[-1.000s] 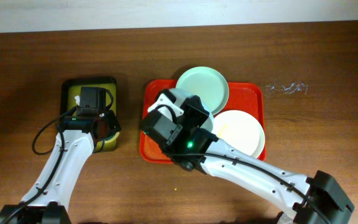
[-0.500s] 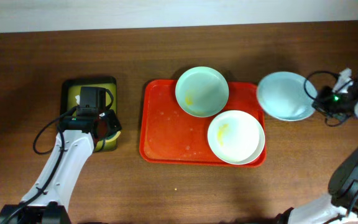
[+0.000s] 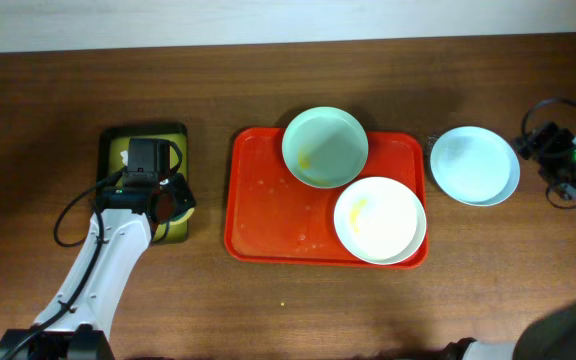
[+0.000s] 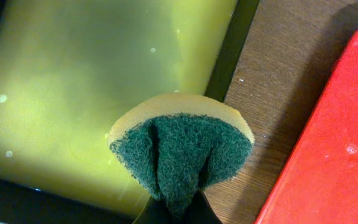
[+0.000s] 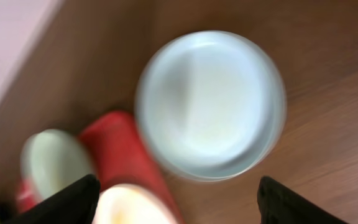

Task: Clean dirty plates on tray and stack at the side
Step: 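Move the right gripper to the light green plate and grip its rim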

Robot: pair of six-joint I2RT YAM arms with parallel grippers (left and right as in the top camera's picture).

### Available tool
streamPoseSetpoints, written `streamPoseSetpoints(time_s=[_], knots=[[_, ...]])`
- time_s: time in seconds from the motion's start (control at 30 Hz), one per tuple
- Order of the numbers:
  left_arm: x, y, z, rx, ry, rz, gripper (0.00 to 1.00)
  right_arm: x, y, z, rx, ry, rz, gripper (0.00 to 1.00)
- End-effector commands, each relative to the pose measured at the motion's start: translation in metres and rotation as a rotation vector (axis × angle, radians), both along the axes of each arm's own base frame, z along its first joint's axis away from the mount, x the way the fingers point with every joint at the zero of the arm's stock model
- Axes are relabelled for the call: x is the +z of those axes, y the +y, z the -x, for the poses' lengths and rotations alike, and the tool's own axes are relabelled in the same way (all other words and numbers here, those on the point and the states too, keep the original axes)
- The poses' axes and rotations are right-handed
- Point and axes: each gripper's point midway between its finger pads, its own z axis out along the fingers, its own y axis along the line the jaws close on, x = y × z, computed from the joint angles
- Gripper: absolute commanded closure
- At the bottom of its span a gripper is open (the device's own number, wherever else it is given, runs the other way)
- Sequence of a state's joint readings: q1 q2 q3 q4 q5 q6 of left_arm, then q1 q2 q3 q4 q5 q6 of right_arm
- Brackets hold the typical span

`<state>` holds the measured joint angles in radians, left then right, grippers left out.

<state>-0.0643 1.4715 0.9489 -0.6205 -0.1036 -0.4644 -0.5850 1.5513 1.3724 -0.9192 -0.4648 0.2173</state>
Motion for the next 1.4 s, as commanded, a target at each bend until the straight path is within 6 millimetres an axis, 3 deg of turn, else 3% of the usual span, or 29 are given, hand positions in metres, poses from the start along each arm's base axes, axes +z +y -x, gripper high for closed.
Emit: streamPoseSetpoints(time_s=[0.0, 0.1, 0.13, 0.2, 0.33, 0.4, 0.47, 0.53, 0.6, 0.7, 0.77, 0.87, 0.9, 0.93, 1.03, 1.17, 1.23, 1.37], knots=[[0.004, -0.002, 0.000, -0.013, -0.013, 0.007, 1.00, 0.050, 0.080, 0.003, 0.183, -0.100, -0.028, 0.01], [0.003, -0.002, 0.001, -0.012, -0.009, 0.007, 1.00, 0.043, 0.165, -0.018, 0.431, -0.113, -0.033, 0.01], [0.003, -0.002, 0.001, -0.012, -0.009, 0.007, 1.00, 0.030, 0.196, -0.041, 0.507, -0.133, -0.011, 0.02], [0.003, -0.002, 0.001, -0.012, -0.009, 0.006, 1.00, -0.003, 0.220, -0.065, 0.535, -0.092, 0.035, 0.01], [0.003, -0.002, 0.000, -0.012, -0.009, 0.006, 1.00, -0.073, 0.245, -0.088, 0.548, 0.019, 0.050, 0.01], [0.003, -0.002, 0.000, -0.012, -0.011, 0.007, 1.00, -0.100, 0.260, -0.095, 0.579, 0.038, 0.046, 0.14], [0.003, -0.002, 0.000, -0.012, -0.011, 0.007, 1.00, -0.107, 0.263, -0.102, 0.561, 0.032, 0.096, 0.21], [0.004, -0.002, 0.000, -0.012, -0.011, 0.007, 1.00, -0.118, 0.242, -0.106, 0.421, 0.086, 0.228, 0.22], [0.003, -0.002, 0.000, -0.012, -0.011, 0.007, 1.00, -0.126, 0.237, -0.108, 0.394, 0.101, 0.277, 0.23], [0.003, -0.002, 0.001, -0.012, -0.009, 0.007, 1.00, -0.159, 0.232, -0.104, 0.392, 0.175, 0.298, 0.23], [0.003, -0.002, 0.001, -0.014, -0.008, 0.010, 1.00, -0.174, 0.233, -0.105, 0.401, 0.194, 0.292, 0.29], [0.003, -0.002, 0.000, -0.013, -0.009, 0.010, 1.00, -0.178, 0.237, -0.105, 0.414, 0.195, 0.270, 0.66], [0.003, -0.002, 0.000, -0.013, -0.009, 0.010, 1.00, -0.175, 0.251, -0.105, 0.485, 0.165, 0.221, 0.85], [0.003, -0.002, 0.000, -0.013, -0.009, 0.010, 1.00, -0.173, 0.262, -0.105, 0.528, 0.147, 0.175, 0.95], [0.003, -0.002, 0.000, -0.013, -0.010, 0.010, 1.00, -0.165, 0.292, -0.097, 0.642, 0.113, 0.034, 0.96], [0.004, -0.002, 0.000, -0.014, -0.012, 0.010, 1.00, -0.171, 0.317, -0.058, 0.725, 0.229, -0.025, 0.96], [0.004, -0.002, 0.000, -0.014, -0.012, 0.010, 1.00, -0.176, 0.337, -0.028, 0.791, 0.316, -0.021, 0.96], [0.004, -0.002, 0.000, -0.013, -0.012, 0.009, 1.00, -0.187, 0.356, 0.003, 0.827, 0.402, 0.125, 0.96]])
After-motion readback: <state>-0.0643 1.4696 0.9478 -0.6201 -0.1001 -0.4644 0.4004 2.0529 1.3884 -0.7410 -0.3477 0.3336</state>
